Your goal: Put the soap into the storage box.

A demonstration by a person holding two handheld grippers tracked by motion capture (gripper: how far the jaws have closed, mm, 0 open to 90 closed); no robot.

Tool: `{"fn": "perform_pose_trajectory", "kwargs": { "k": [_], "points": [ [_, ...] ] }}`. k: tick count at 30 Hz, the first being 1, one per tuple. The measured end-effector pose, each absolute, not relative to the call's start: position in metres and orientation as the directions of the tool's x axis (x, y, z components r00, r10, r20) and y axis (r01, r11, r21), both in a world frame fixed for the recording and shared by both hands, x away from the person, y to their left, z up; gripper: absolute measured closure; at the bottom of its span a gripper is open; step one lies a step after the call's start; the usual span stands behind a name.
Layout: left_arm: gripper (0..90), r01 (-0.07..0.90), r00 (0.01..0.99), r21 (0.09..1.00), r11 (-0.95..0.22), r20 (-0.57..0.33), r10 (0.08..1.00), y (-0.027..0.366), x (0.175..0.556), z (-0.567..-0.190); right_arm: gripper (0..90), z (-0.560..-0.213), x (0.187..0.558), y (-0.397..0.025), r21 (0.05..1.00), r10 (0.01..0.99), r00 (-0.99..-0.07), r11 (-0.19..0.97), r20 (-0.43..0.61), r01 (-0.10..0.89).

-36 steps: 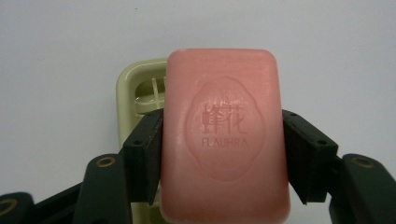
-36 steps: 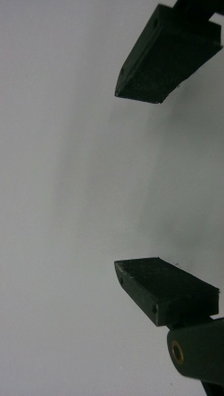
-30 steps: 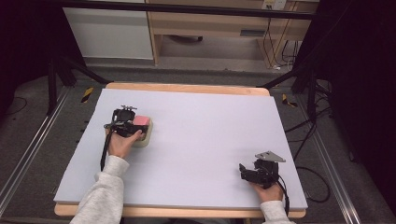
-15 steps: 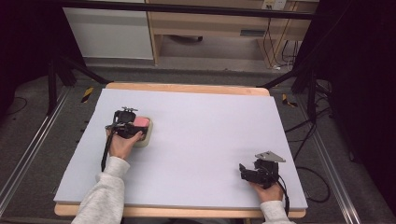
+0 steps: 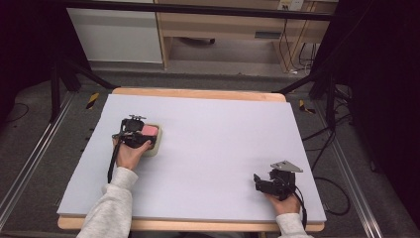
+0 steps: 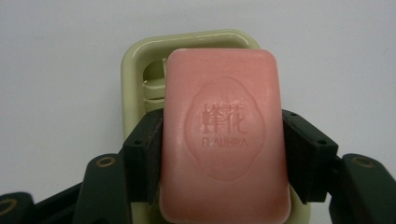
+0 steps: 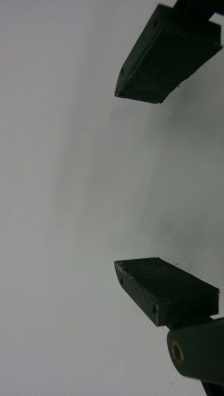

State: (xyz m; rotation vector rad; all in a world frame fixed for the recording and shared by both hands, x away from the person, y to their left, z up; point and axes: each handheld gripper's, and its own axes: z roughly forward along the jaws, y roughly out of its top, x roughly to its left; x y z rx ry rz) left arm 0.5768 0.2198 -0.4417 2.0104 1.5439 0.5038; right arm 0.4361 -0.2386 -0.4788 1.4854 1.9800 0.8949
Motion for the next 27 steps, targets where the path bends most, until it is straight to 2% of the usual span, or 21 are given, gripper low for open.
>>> {"fn": "perform_pose_trajectory", "kwargs": {
  "k": [27],
  "points": [
    [36.9,0.756,0.279,0.620,-0.207,-0.019,0.960,0.2211,0.5752,-0.4462,14.6,-0.4787,0.4359,-0.2382,0.753,0.961,-0.278,0.186,-0.004,0.631]
  ]
}}
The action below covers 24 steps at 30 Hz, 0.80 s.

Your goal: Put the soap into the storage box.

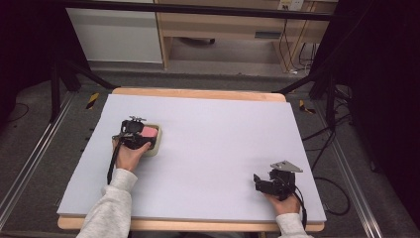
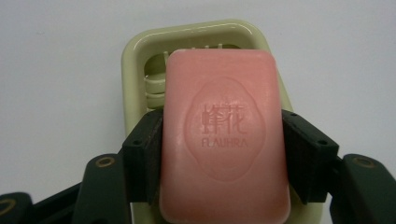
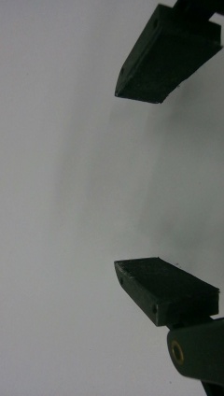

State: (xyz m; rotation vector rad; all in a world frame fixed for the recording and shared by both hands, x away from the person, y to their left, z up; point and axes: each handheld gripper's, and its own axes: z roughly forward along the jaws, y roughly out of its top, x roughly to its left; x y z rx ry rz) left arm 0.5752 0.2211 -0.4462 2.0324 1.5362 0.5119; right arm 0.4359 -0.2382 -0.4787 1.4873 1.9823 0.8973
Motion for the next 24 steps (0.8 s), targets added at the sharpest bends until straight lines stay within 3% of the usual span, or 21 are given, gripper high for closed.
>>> {"fn": "perform_pose_trajectory", "kwargs": {
  "k": [19,24],
  "points": [
    [31.1,0.690,0.316,0.684,-0.236,0.008,0.949,0.225,0.558,-0.424,14.6,-0.478,0.436,-0.238,0.756,0.961,-0.275,0.184,-0.006,0.628],
    [30.9,0.666,0.373,0.707,-0.237,-0.040,0.927,0.231,0.545,-0.424,14.6,-0.478,0.435,-0.239,0.762,0.963,-0.270,0.182,-0.009,0.622]
  ]
}}
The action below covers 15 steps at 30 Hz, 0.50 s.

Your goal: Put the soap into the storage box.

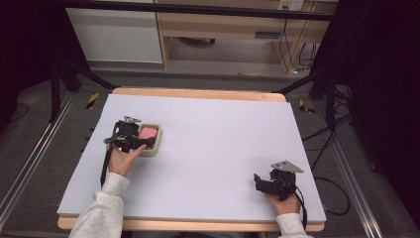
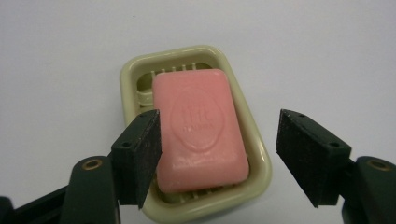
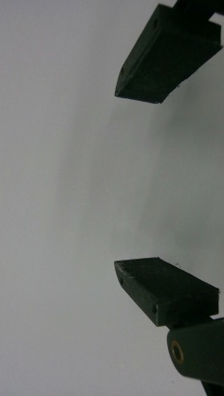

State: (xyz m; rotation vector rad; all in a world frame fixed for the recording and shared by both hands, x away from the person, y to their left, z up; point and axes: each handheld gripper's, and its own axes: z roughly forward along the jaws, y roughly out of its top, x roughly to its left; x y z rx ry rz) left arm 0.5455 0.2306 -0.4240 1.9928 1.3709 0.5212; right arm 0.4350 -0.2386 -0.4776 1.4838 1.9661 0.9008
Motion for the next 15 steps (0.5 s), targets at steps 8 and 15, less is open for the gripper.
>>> {"fn": "perform_pose_trajectory", "kwargs": {
  "k": [8,15],
  "points": [
    [29.3,0.610,0.430,0.751,-0.252,-0.046,0.902,0.240,0.518,-0.430,14.6,-0.478,0.435,-0.239,0.762,0.964,-0.268,0.178,-0.006,0.622],
    [28.0,0.588,0.442,0.767,-0.258,-0.037,0.896,0.247,0.501,-0.434,14.6,-0.478,0.435,-0.239,0.761,0.965,-0.264,0.176,-0.006,0.624]
  ]
}}
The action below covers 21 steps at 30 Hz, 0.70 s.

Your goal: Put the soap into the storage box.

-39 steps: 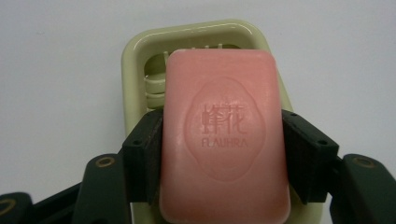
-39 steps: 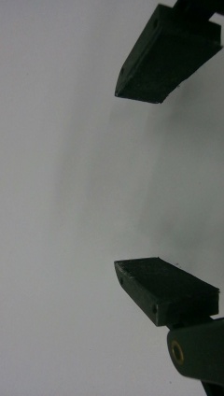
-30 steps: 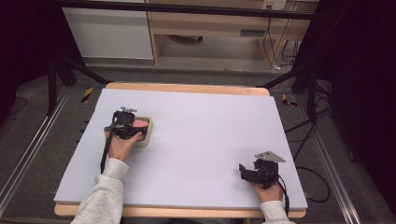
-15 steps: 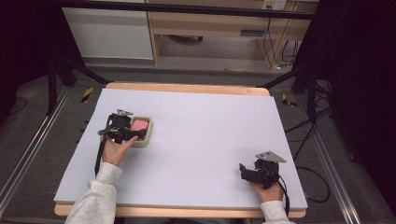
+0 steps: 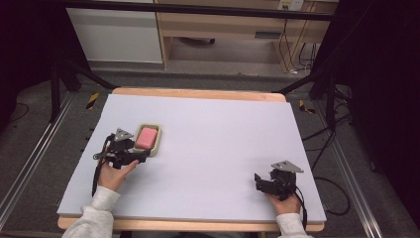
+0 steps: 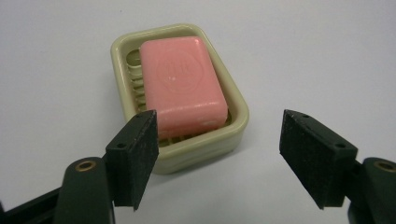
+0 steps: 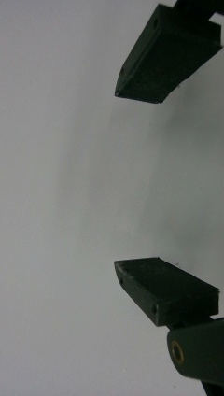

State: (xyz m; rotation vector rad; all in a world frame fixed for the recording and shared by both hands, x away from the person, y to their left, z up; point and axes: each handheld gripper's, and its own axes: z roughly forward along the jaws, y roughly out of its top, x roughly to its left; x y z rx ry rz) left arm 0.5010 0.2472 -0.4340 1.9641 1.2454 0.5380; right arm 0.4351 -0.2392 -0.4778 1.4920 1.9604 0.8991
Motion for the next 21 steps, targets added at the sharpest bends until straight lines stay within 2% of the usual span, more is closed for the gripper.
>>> {"fn": "perform_pose_trajectory", "kwargs": {
  "k": [11,21],
  "points": [
    [26.2,0.559,0.430,0.800,-0.219,-0.054,0.901,0.267,0.473,-0.449,14.1,-0.477,0.434,-0.239,0.763,0.967,-0.255,0.167,-0.003,0.624],
    [24.7,0.587,0.411,0.780,-0.218,-0.054,0.910,0.284,0.459,-0.463,13.9,-0.477,0.433,-0.241,0.766,0.966,-0.257,0.173,-0.011,0.619]
  ]
}}
